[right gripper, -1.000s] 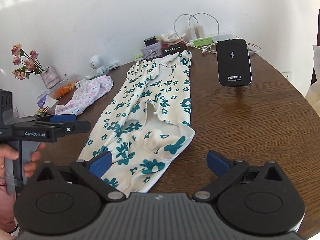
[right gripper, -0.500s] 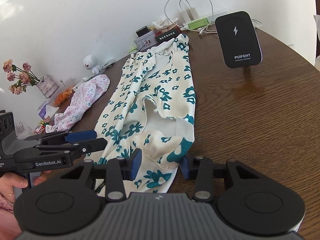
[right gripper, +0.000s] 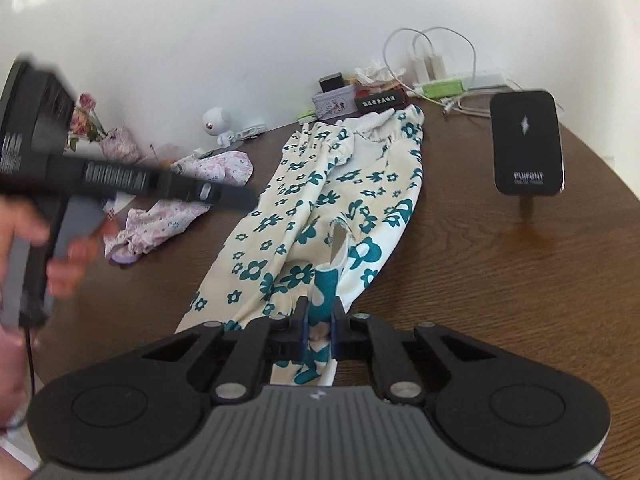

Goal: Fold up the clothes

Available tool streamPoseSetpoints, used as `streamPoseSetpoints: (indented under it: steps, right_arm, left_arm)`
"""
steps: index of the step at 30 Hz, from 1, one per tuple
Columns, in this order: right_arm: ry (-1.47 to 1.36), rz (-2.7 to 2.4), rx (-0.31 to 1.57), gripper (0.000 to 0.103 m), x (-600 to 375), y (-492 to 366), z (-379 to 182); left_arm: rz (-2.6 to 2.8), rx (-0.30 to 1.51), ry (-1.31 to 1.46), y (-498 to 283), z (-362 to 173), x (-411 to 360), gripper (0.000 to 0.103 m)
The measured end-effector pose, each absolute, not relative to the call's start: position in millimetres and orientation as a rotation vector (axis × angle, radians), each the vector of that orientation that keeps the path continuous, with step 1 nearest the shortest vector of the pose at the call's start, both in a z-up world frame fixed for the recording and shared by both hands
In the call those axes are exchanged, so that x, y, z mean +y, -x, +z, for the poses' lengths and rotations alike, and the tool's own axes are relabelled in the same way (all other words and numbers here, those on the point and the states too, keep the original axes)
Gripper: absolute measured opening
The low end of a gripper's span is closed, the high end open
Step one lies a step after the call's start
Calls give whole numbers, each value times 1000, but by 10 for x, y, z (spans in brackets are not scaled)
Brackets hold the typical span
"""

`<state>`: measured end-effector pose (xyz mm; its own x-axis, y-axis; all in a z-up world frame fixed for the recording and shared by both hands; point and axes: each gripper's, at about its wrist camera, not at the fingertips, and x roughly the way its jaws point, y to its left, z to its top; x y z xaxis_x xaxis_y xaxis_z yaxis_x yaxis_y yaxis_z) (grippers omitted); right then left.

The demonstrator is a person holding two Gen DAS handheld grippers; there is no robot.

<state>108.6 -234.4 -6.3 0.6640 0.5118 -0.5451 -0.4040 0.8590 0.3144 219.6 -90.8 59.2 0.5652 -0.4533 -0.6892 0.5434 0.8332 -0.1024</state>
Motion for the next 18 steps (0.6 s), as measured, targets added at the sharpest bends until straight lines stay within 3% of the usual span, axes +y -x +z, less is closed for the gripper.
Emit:
streamPoseSetpoints:
  steps: [6, 11, 18]
  right_arm:
    - [-67, 596, 617, 9, -2209, -1076, 22]
    - [-63, 673, 601, 9, -2199, -1151, 41]
    - [-16, 770, 535, 9, -2141, -1221, 83]
  left_arm:
    - [-397, 838, -248, -3306, 726, -1729, 83]
    - [-264, 937, -404, -3942, 274, -2316, 76]
    - [-168, 974, -582, -4275, -134, -2720, 75]
